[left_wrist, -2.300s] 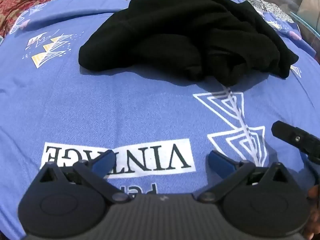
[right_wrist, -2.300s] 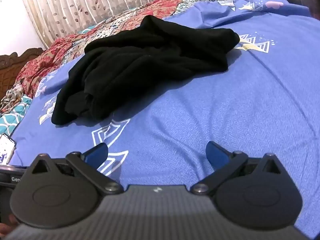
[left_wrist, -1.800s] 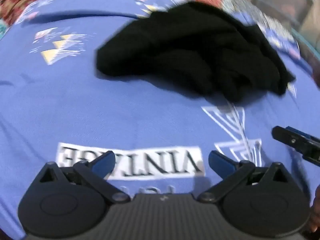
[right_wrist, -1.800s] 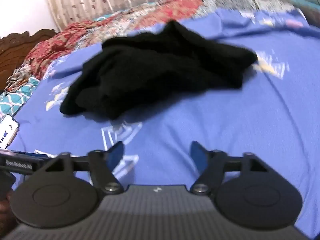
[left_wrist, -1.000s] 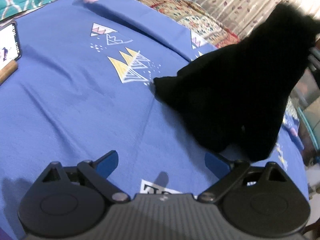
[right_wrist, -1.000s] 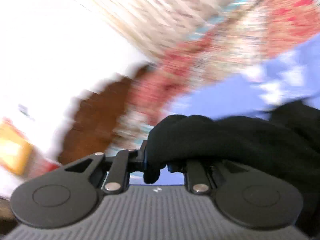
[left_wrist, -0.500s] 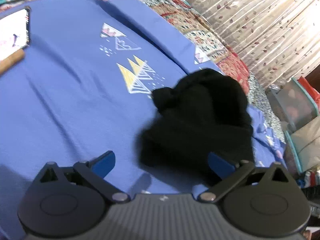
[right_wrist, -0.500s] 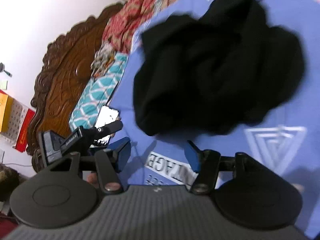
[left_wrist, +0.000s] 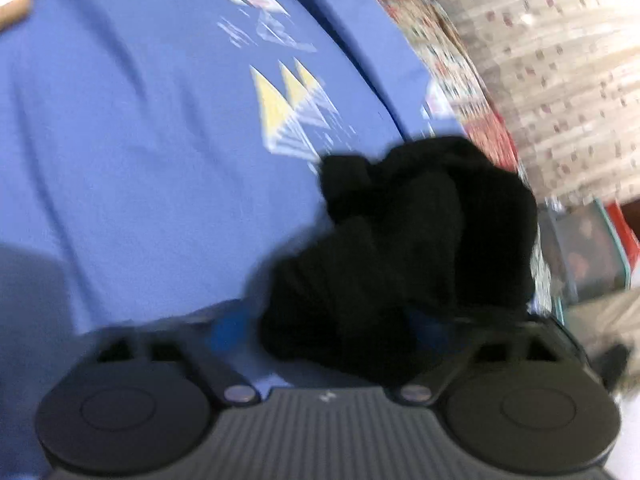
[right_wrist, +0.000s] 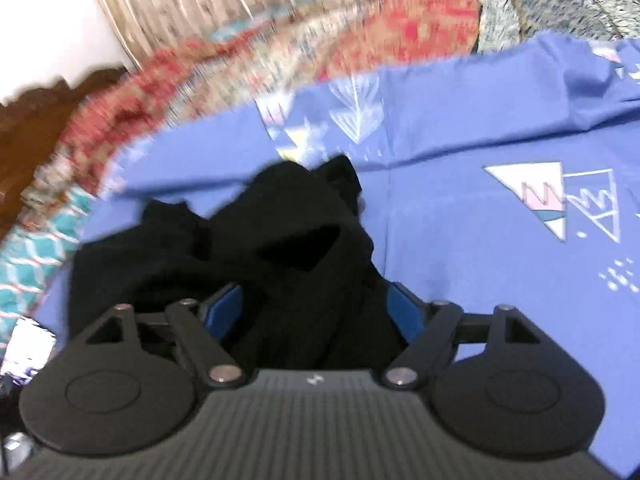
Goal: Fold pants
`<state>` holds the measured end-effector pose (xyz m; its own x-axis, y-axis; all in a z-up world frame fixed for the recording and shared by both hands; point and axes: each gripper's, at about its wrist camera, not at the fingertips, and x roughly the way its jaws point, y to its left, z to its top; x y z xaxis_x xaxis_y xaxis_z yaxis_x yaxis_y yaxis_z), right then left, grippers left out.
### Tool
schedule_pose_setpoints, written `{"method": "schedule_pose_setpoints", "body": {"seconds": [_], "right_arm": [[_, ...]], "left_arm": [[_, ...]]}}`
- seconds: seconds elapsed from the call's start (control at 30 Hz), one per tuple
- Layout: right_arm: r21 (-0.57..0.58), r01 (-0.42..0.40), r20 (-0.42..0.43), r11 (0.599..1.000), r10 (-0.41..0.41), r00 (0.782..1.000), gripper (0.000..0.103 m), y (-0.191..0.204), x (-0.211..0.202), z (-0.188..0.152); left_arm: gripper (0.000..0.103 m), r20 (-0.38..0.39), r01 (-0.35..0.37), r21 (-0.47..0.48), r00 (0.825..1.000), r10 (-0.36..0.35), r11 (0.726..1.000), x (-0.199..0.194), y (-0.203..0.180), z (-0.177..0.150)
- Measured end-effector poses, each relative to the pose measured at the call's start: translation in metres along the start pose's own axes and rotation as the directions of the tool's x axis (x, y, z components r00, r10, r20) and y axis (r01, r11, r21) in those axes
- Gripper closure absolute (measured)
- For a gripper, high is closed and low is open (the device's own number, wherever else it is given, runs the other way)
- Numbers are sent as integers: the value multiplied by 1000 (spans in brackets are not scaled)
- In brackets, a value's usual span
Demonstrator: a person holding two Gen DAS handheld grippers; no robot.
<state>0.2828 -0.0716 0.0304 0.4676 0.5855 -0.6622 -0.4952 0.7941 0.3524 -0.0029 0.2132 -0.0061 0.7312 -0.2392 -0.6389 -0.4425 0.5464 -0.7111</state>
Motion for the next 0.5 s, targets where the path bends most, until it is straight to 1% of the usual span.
{"method": "schedule_pose_setpoints", "body": {"seconds": [0.03, 0.07, 0.1, 0.13, 0.17, 0.2, 0.23, 0.3, 0.33, 0.37, 0.4, 0.43, 0.47, 0.5], "right_arm": [[-7, 29, -37, 1000, -29, 999, 94, 1, 11, 2], [5, 73, -52, 997, -73, 996, 96, -1, 14, 5], [41, 74, -9, 996, -74, 997, 96, -7, 3, 6], [79, 53, 51, 995, -57, 997, 97, -17, -13, 11], [119, 47, 124, 992, -62, 990, 97, -32, -36, 19], [164, 52, 181, 985, -81, 980, 97, -51, -61, 25], [211, 57, 221, 976, -104, 970, 97, -70, -87, 27], [299, 78, 298, 951, -170, 939, 97, -114, -145, 26], [323, 92, 322, 942, -201, 925, 97, -131, -168, 22], [352, 82, 351, 933, -213, 912, 96, -153, -198, 14], [371, 71, 368, 926, -217, 904, 96, -169, -222, 5], [384, 90, 370, 919, -243, 897, 96, -180, -241, -5], [397, 104, 367, 912, -262, 893, 96, -189, -256, -16], [431, 106, 362, 896, -280, 889, 96, -202, -273, -33]], "left_arm": [[67, -19, -13, 13, 1000, 13, 1000, 4, -5, -2], [82, -27, -15, 22, 1000, 16, 1000, 6, -8, -3], [83, -24, -10, 37, 1000, 11, 999, 4, -12, -5], [83, -8, -15, 60, 1000, 15, 998, -1, -17, -7], [84, 10, -21, 89, 1000, 20, 996, -8, -21, -9], [84, 24, -18, 111, 1000, 15, 994, -17, -25, -11], [84, 36, -1, 128, 999, -4, 992, -27, -28, -13], [84, 44, 54, 145, 997, -61, 988, -48, -30, -20], [84, 29, 118, 147, 992, -123, 982, -57, -31, -25], [84, 4, 194, 144, 980, -197, 970, -65, -34, -32], [84, -24, 240, 170, 971, -240, 956, -73, -43, -43], [84, -43, 250, 223, 968, -247, 942, -78, -54, -54], [83, -66, 243, 286, 970, -234, 927, -81, -67, -67], [83, -95, 229, 340, 973, -209, 912, -79, -79, -81]]}}
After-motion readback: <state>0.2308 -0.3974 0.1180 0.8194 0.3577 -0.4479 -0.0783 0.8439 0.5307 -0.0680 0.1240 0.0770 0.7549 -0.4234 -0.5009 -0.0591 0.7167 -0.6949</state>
